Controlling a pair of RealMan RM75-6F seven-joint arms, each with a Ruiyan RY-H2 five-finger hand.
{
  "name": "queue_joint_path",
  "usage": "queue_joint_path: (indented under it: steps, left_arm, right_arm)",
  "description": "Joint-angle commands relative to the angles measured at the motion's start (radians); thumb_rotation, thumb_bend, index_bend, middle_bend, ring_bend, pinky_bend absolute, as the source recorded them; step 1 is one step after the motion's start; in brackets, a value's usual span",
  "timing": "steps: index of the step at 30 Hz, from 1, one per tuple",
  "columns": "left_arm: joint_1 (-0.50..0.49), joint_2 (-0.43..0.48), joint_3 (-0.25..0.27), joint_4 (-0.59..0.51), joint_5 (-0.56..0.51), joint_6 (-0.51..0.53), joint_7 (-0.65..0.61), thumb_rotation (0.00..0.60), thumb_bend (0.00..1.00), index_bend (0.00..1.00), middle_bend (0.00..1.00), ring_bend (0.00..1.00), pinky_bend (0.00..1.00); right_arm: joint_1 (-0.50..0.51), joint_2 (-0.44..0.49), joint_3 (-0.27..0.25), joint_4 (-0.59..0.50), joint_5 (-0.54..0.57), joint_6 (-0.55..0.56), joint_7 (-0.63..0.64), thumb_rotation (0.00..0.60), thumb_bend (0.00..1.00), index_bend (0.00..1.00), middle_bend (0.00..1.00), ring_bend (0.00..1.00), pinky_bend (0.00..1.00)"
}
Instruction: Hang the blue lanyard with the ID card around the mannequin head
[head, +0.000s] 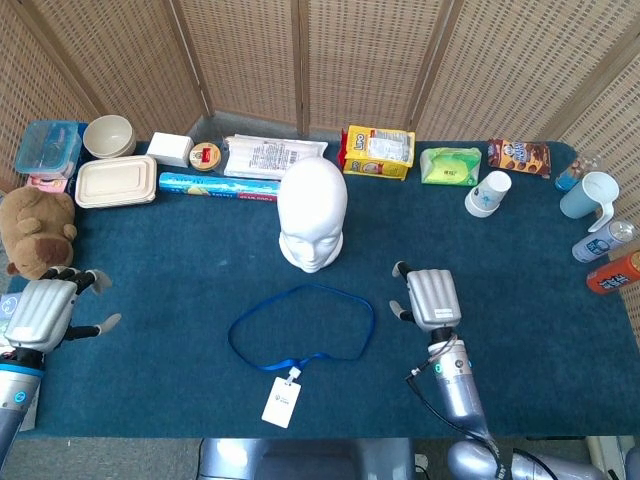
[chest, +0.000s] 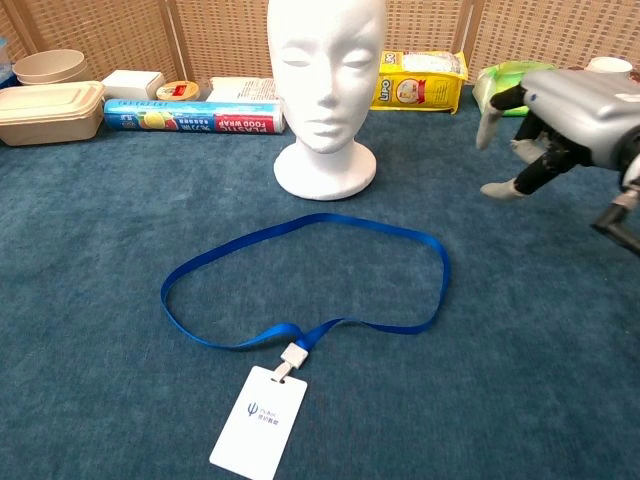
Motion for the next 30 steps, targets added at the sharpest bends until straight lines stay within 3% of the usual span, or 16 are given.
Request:
queue_joint_path:
  steps: [1, 14, 30]
  left_arm:
    - [-0.013, -0.003, -0.006, 0.004, 0.000, -0.009, 0.000, 0.478, 0.20, 0.40, 0.48, 0.39, 0.28]
    - [-0.073, 0.007, -0.019, 0.030, 0.014, -0.057, -0.018, 0.476, 0.20, 0.40, 0.48, 0.39, 0.28]
    - [-0.074, 0.005, 0.010, 0.032, 0.013, -0.055, -0.031, 0.477, 0.20, 0.40, 0.47, 0.39, 0.28]
  right_arm:
    - [0.036, -0.047, 0.021, 0.030, 0.056, 0.004, -0.047, 0.541, 0.26, 0.40, 0.91, 1.00, 1.00]
    - [0.125, -0.189, 0.043, 0.098, 0.232, 0.036, -0.175, 0.542, 0.26, 0.40, 0.93, 1.00, 1.00]
    - [0.181, -0.285, 0.054, 0.254, 0.345, 0.037, -0.170, 0.542, 0.26, 0.41, 0.93, 1.00, 1.00]
